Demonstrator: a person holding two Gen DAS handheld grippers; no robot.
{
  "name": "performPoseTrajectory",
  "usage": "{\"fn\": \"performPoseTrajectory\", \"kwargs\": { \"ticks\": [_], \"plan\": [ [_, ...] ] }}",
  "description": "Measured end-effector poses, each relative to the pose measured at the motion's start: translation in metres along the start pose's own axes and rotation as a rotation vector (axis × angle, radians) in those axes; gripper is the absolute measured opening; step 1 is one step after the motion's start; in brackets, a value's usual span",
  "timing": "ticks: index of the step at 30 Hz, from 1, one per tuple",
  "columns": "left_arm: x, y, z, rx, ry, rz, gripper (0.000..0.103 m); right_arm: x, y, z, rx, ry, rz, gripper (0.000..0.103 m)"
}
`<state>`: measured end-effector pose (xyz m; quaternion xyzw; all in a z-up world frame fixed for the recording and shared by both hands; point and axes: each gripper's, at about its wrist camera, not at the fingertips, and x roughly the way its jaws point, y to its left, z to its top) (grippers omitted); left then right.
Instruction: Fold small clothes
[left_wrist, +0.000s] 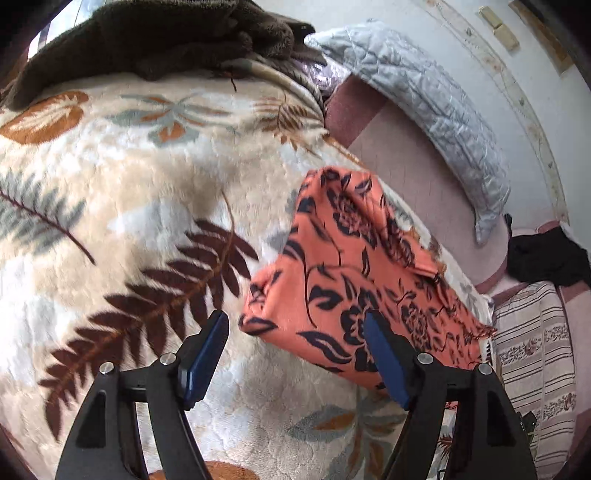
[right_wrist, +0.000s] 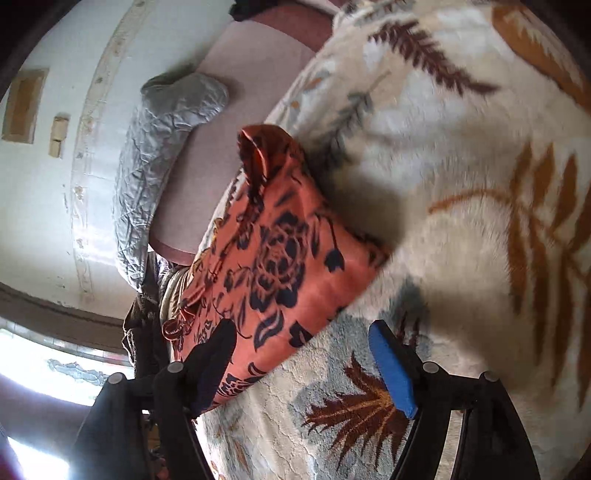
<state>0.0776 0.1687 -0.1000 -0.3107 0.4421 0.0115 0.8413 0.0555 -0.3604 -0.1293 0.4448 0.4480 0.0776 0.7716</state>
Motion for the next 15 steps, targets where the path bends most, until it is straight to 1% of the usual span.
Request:
{"fn": "performPoseTrajectory", "kwargs": {
  "ticks": [1, 2, 3, 4, 6, 7, 8, 9, 10, 11, 12, 13, 15],
  "plan": [
    [0.012, -0.002, -0.002, -0.003, 0.017, 0.027, 0.076, 0.007, -0.005, 0.0, 0.042, -0.013, -0.004, 0.077],
    [0.022, -0.004, -0.002, -0.015, 0.026, 0.058, 0.076, 0.01, -0.005, 0.002, 0.074, -0.05, -0.009, 0.077],
    [0.03, -0.006, 0.0, -0.021, 0.022, 0.075, 0.076, 0.015, 0.001, 0.007, 0.068, -0.07, -0.008, 0.077],
    [0.033, -0.009, 0.002, -0.02, 0.0, 0.095, 0.076, 0.02, 0.007, 0.012, 0.06, -0.077, -0.001, 0.077],
    [0.036, -0.015, 0.01, -0.027, -0.021, 0.119, 0.076, 0.032, 0.006, 0.019, 0.148, -0.077, 0.014, 0.075],
    [0.039, -0.017, 0.014, -0.032, -0.015, 0.126, 0.059, 0.039, 0.008, 0.023, 0.153, -0.072, 0.007, 0.07],
    [0.046, -0.017, 0.019, -0.029, 0.02, 0.137, 0.031, 0.045, 0.01, 0.027, 0.148, -0.072, -0.021, 0.046],
    [0.049, -0.02, 0.023, -0.023, 0.053, 0.128, 0.026, 0.052, 0.012, 0.03, 0.141, -0.055, -0.051, 0.021],
    [0.047, -0.025, 0.027, -0.017, 0.062, 0.145, 0.022, 0.058, 0.015, 0.032, 0.133, -0.041, -0.083, 0.021],
    [0.039, -0.033, 0.03, 0.006, 0.052, 0.156, 0.02, 0.057, 0.021, 0.033, 0.122, -0.048, -0.11, 0.019],
    [0.028, -0.041, 0.032, 0.033, 0.029, 0.155, 0.02, 0.05, 0.033, 0.033, 0.089, -0.065, -0.115, 0.018],
    [0.013, -0.049, 0.033, 0.053, 0.005, 0.141, 0.019, 0.039, 0.049, 0.032, 0.043, -0.086, -0.103, 0.018],
    [-0.021, -0.058, 0.031, 0.075, -0.043, 0.115, 0.019, 0.015, 0.082, 0.027, -0.051, -0.098, -0.076, 0.017]
  ]
}}
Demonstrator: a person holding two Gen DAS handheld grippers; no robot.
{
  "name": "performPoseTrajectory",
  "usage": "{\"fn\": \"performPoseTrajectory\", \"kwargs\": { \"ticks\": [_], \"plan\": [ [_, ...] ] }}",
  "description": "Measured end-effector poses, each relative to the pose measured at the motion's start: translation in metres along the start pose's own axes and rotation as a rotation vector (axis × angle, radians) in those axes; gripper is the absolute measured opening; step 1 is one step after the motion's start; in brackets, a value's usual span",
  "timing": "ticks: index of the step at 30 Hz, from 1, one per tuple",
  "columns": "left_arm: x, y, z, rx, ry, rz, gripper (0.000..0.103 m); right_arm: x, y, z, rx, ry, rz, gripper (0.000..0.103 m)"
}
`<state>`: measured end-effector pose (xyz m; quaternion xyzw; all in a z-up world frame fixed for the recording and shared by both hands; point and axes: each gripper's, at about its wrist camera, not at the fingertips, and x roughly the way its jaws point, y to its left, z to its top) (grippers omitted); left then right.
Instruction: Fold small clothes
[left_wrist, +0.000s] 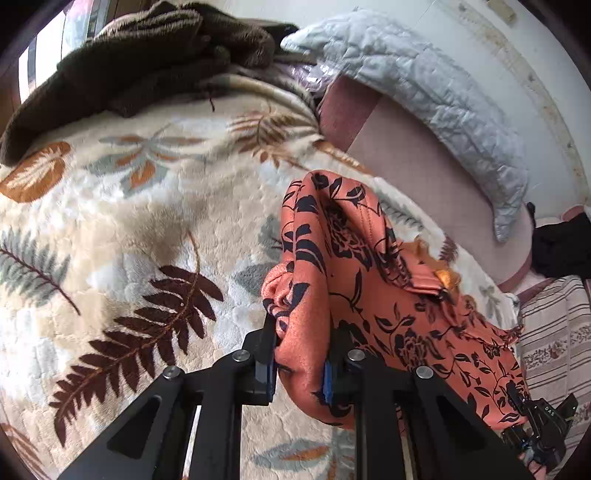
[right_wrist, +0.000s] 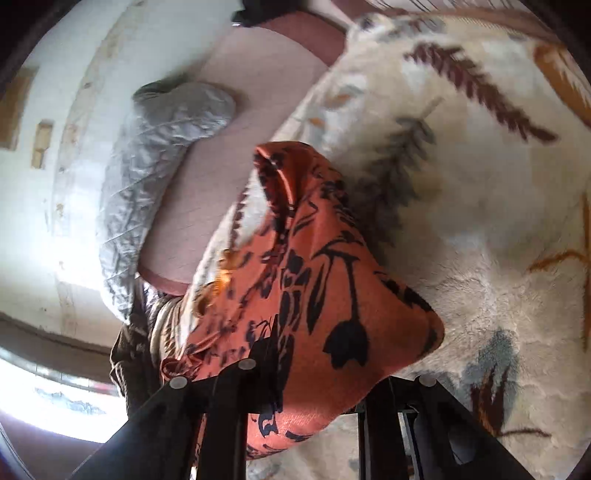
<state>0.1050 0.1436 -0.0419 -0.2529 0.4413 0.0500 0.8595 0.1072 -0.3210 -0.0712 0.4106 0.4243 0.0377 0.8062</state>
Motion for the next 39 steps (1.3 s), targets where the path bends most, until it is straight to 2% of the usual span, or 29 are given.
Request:
{"fn": "performPoseTrajectory", "kwargs": {
  "ticks": [3, 5, 7, 9, 11, 12, 13, 14, 15, 17, 19, 21, 25, 26, 28, 30, 31, 32, 34, 36, 39],
  "plan": [
    [-0.052, 0.004, -0.017, 0.005, -0.051, -0.038, 0.019, -0.047, 0.025, -0.013, -0.09, -0.019, 0.03, 0.017],
    [-0.079, 0.022, -0.044, -0.007, -0.047, -0.061, 0.019, -0.077, 0.016, -0.033, -0.109, -0.022, 0.03, 0.017],
    [-0.091, 0.048, -0.081, -0.012, -0.038, -0.068, 0.022, -0.097, -0.014, -0.059, -0.09, 0.016, 0.022, 0.018],
    [-0.084, 0.074, -0.118, -0.007, -0.018, -0.024, 0.031, -0.104, -0.056, -0.09, -0.066, 0.071, 0.011, 0.023],
    [-0.063, 0.102, -0.144, 0.001, 0.069, 0.077, 0.034, -0.102, -0.102, -0.115, -0.048, 0.13, -0.078, 0.027],
    [-0.061, 0.116, -0.15, -0.023, 0.099, 0.067, 0.037, -0.102, -0.123, -0.124, -0.007, 0.154, -0.111, 0.03],
    [-0.067, 0.126, -0.151, -0.049, 0.087, 0.019, 0.041, -0.109, -0.139, -0.128, 0.064, 0.148, -0.042, 0.029],
    [-0.075, 0.13, -0.149, -0.049, 0.073, 0.029, 0.045, -0.12, -0.143, -0.126, 0.104, 0.139, -0.018, 0.038],
    [-0.084, 0.13, -0.144, -0.044, 0.045, 0.07, 0.047, -0.134, -0.137, -0.123, 0.064, 0.088, -0.04, 0.053],
    [-0.101, 0.125, -0.133, -0.024, -0.022, 0.085, 0.049, -0.159, -0.121, -0.119, -0.033, -0.019, -0.098, 0.069],
    [-0.113, 0.113, -0.121, 0.018, -0.059, 0.069, 0.052, -0.173, -0.109, -0.115, -0.09, -0.054, -0.122, 0.069],
    [-0.118, 0.096, -0.111, 0.072, -0.088, 0.035, 0.053, -0.178, -0.095, -0.11, -0.124, -0.067, -0.104, 0.069],
    [-0.107, 0.06, -0.112, 0.175, -0.093, -0.032, 0.054, -0.149, -0.053, -0.109, -0.202, -0.004, 0.034, 0.069],
    [-0.097, 0.054, -0.114, 0.2, -0.088, -0.026, 0.054, -0.136, -0.049, -0.11, -0.205, 0.023, 0.074, 0.069],
    [-0.072, 0.053, -0.12, 0.226, -0.054, 0.071, 0.054, -0.113, -0.053, -0.111, -0.18, 0.077, 0.101, 0.07],
    [-0.038, 0.067, -0.125, 0.227, 0.034, 0.201, 0.054, -0.086, -0.072, -0.112, -0.129, 0.106, -0.026, 0.07],
    [-0.032, 0.079, -0.127, 0.206, 0.057, 0.194, 0.059, -0.077, -0.089, -0.111, -0.061, 0.116, -0.051, 0.064],
    [-0.038, 0.088, -0.126, 0.165, 0.035, 0.154, 0.059, -0.081, -0.099, -0.109, -0.002, 0.1, -0.013, 0.058],
    [-0.053, 0.095, -0.124, 0.144, 0.003, 0.177, 0.059, -0.1, -0.098, -0.11, 0.012, 0.069, 0.001, 0.059],
    [-0.067, 0.096, -0.124, 0.154, -0.043, 0.18, 0.059, -0.122, -0.092, -0.115, -0.037, 0.024, -0.015, 0.069],
    [-0.077, 0.093, -0.129, 0.161, -0.059, 0.153, 0.06, -0.139, -0.096, -0.128, -0.022, 0.022, 0.021, 0.07]
  ]
}}
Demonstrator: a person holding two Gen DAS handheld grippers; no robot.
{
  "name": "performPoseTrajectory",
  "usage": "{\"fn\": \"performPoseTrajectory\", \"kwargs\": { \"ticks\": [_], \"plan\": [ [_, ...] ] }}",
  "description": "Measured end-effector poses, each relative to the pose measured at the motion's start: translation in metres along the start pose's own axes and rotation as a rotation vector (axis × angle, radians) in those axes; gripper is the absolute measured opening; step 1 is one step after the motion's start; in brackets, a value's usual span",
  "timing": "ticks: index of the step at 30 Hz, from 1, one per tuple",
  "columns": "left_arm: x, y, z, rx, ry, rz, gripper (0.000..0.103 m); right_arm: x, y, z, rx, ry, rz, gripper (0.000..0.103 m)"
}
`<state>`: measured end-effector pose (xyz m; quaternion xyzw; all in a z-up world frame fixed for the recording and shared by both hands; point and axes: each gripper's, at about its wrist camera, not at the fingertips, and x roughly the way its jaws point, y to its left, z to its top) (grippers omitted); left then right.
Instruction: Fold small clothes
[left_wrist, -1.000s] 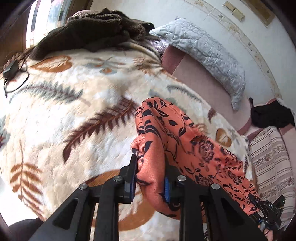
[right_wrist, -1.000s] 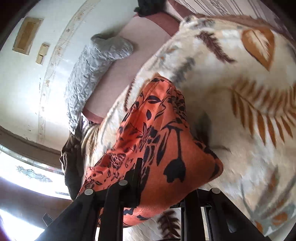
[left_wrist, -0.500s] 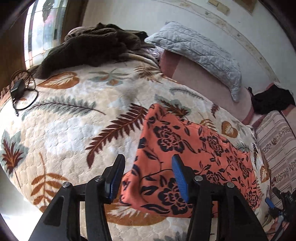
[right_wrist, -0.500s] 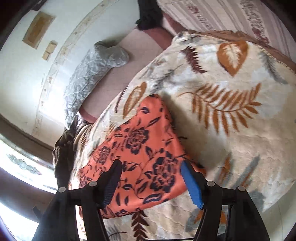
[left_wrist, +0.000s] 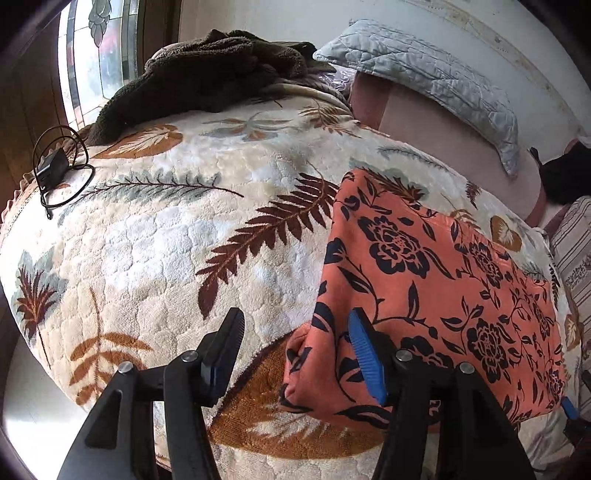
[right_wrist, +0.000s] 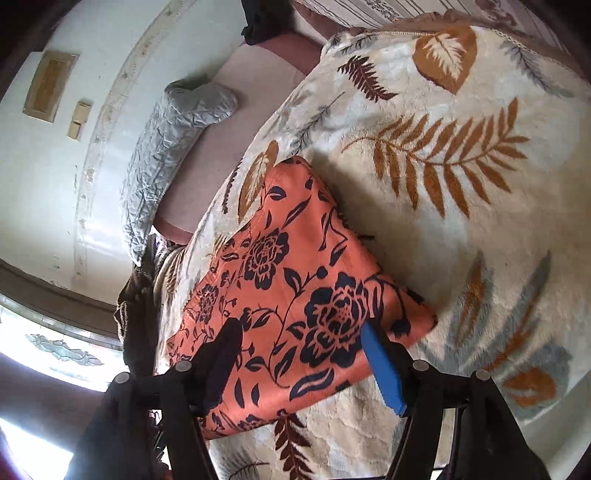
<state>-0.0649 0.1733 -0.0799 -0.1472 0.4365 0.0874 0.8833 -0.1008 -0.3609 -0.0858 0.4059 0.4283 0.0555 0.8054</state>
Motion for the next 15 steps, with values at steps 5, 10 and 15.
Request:
{"fn": "performPoseTrajectory", "kwargs": {
  "ticks": [5, 10, 15],
  "plan": [
    [-0.008, -0.021, -0.014, 0.029, 0.037, -0.041, 0.061, 0.016, -0.026, -0.024, 0.12, 0.087, 0.015, 0.071],
    [-0.03, -0.051, -0.022, 0.074, 0.009, -0.089, 0.063, 0.034, -0.042, -0.023, 0.214, 0.067, 0.064, 0.072],
    [-0.031, -0.092, -0.025, 0.123, -0.001, -0.112, 0.063, 0.048, -0.034, -0.01, 0.182, 0.029, 0.026, 0.033]
  ]
}}
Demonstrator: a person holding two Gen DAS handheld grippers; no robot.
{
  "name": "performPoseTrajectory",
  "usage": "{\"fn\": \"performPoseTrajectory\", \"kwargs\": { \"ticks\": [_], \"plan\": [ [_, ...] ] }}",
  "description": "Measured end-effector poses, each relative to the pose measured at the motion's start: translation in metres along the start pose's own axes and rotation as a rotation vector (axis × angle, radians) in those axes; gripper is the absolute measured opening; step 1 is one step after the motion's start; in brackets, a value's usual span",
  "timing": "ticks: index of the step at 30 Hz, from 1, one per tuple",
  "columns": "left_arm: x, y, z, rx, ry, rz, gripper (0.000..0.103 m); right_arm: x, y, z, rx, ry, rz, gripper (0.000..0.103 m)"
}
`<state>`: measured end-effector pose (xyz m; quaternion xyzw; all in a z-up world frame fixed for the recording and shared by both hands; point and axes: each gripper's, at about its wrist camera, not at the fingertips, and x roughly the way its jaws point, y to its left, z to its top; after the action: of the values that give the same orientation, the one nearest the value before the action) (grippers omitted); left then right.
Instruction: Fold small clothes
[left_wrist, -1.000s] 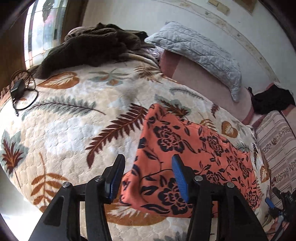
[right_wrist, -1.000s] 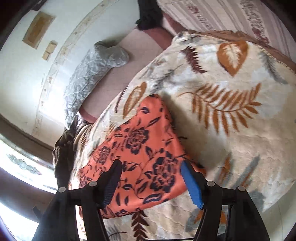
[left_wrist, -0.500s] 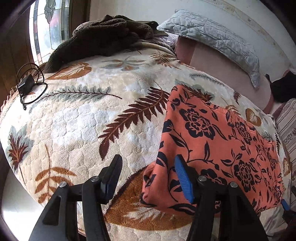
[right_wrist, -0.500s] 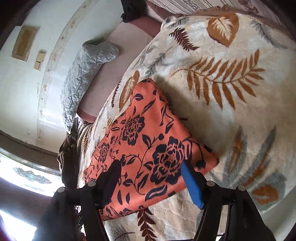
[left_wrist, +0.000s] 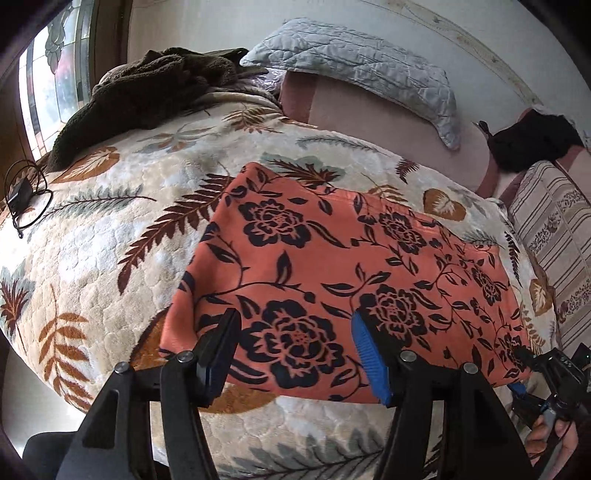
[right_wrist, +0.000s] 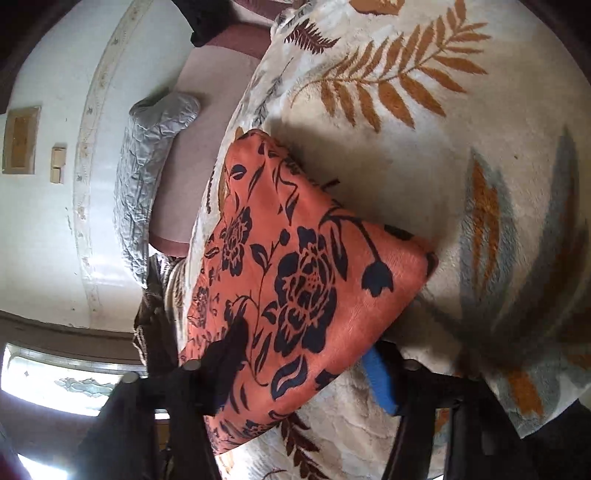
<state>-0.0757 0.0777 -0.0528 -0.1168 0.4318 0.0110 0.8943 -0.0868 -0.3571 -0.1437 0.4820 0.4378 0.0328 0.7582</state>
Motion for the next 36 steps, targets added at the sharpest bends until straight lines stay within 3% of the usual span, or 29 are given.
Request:
{"fn": "performPoseTrajectory", "kwargs": {
  "ticks": [1, 5, 7, 9, 10, 12, 13, 14, 15, 17, 20, 22, 23, 24, 26, 27, 28, 32, 36],
  "plan": [
    [0.003, -0.009, 0.0, 0.018, 0.003, -0.001, 0.063, 0.003, 0.001, 0.001, -0.014, 0.005, -0.037, 0.026],
    [0.01, -0.035, -0.001, 0.062, 0.004, -0.011, 0.063, -0.009, 0.018, -0.003, -0.104, -0.072, -0.089, 0.026],
    [0.015, -0.045, -0.002, 0.066, 0.003, -0.023, 0.063, -0.013, 0.017, -0.004, -0.101, -0.076, -0.061, 0.03],
    [0.027, -0.056, -0.006, 0.089, 0.02, -0.026, 0.064, -0.01, 0.002, -0.002, -0.029, -0.045, -0.032, 0.074],
    [0.038, -0.061, -0.009, 0.108, 0.042, -0.016, 0.064, -0.011, -0.004, -0.002, 0.001, -0.061, 0.024, 0.074],
    [0.065, -0.071, -0.019, 0.162, 0.114, 0.031, 0.064, -0.01, -0.006, 0.001, 0.003, -0.046, 0.044, 0.075],
    [0.071, -0.075, -0.023, 0.2, 0.105, 0.06, 0.065, -0.009, -0.002, 0.002, -0.012, -0.041, 0.05, 0.073],
    [0.068, -0.08, -0.025, 0.236, 0.06, 0.079, 0.065, -0.008, 0.002, 0.004, -0.036, -0.04, 0.042, 0.06],
    [0.067, -0.084, -0.025, 0.264, 0.058, 0.092, 0.065, -0.006, 0.009, 0.006, -0.074, -0.026, 0.013, 0.019],
    [0.059, -0.083, -0.019, 0.238, 0.085, 0.065, 0.065, -0.014, 0.028, 0.004, -0.18, -0.055, -0.068, 0.012],
    [0.037, -0.079, -0.009, 0.159, 0.004, 0.019, 0.065, -0.029, 0.05, -0.007, -0.3, -0.129, -0.152, 0.012],
    [0.044, -0.088, -0.009, 0.204, 0.002, 0.056, 0.067, -0.017, 0.031, -0.008, -0.242, -0.066, -0.19, 0.019],
    [0.059, -0.092, -0.012, 0.239, 0.063, 0.077, 0.067, -0.008, 0.015, -0.006, -0.175, 0.004, -0.187, 0.027],
    [0.076, -0.093, -0.017, 0.262, 0.145, 0.096, 0.068, -0.009, -0.002, -0.004, -0.092, 0.03, -0.127, 0.03],
    [0.074, -0.093, -0.02, 0.287, 0.078, 0.11, 0.071, -0.028, -0.02, 0.0, -0.014, 0.025, -0.069, 0.039],
    [0.074, -0.094, -0.021, 0.29, 0.083, 0.112, 0.071, -0.041, -0.023, 0.001, -0.002, 0.004, -0.066, 0.055],
    [0.073, -0.093, -0.022, 0.283, 0.076, 0.108, 0.071, -0.055, -0.025, 0.004, 0.0, -0.024, -0.05, 0.062],
    [0.072, -0.092, -0.024, 0.284, 0.062, 0.108, 0.072, -0.075, -0.003, 0.038, -0.139, -0.041, 0.008, 0.065],
    [0.073, -0.091, -0.026, 0.281, 0.061, 0.102, 0.072, -0.035, 0.032, 0.091, -0.254, 0.071, 0.057, 0.065]
  ]
}}
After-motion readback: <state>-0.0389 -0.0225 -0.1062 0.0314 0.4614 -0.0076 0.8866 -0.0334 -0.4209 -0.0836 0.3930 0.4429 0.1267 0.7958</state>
